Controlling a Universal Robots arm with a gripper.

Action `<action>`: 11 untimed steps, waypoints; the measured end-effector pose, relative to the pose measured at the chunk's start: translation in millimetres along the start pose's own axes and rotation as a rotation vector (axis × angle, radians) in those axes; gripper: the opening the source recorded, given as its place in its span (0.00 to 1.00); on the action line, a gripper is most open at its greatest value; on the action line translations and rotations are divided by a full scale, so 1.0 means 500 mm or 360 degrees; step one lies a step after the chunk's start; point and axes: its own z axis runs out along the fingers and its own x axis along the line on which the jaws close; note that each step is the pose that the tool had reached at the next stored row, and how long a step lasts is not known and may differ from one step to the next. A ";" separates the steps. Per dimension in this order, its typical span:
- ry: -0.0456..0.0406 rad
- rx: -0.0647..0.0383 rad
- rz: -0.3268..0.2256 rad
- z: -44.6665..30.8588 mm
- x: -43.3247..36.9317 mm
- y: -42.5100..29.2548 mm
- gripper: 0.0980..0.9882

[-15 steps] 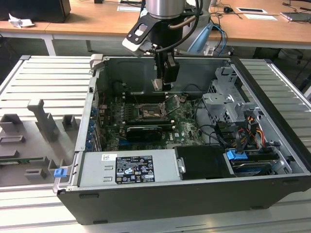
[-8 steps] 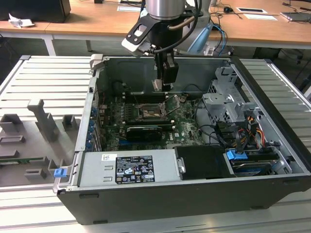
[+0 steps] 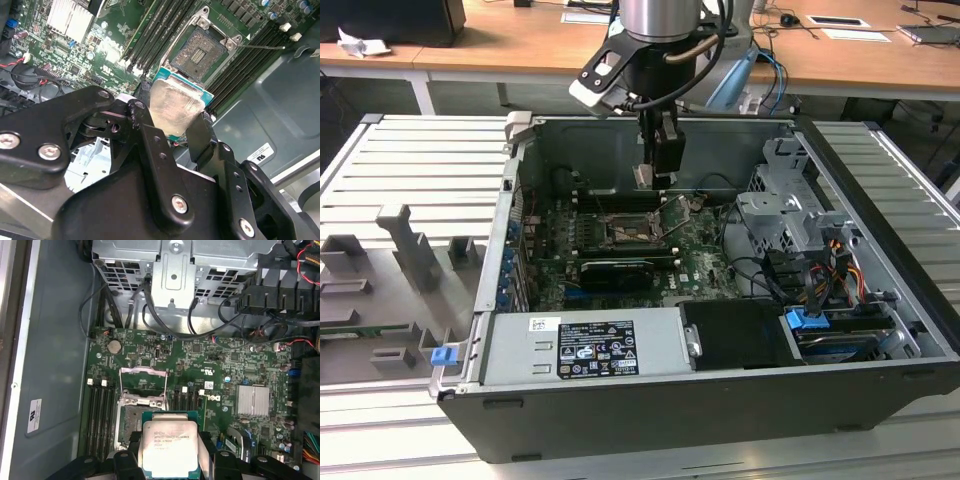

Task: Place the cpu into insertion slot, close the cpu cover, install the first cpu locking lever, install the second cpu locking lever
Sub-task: 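Place the cpu into insertion slot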

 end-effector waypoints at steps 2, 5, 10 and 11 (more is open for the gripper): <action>-0.0002 0.0000 0.0017 0.001 0.000 0.000 0.48; -0.0003 0.0000 0.0028 0.002 0.000 0.000 0.48; -0.0005 -0.0001 0.0051 0.005 0.000 -0.001 0.48; -0.0005 -0.0001 0.0054 0.006 0.000 -0.001 0.48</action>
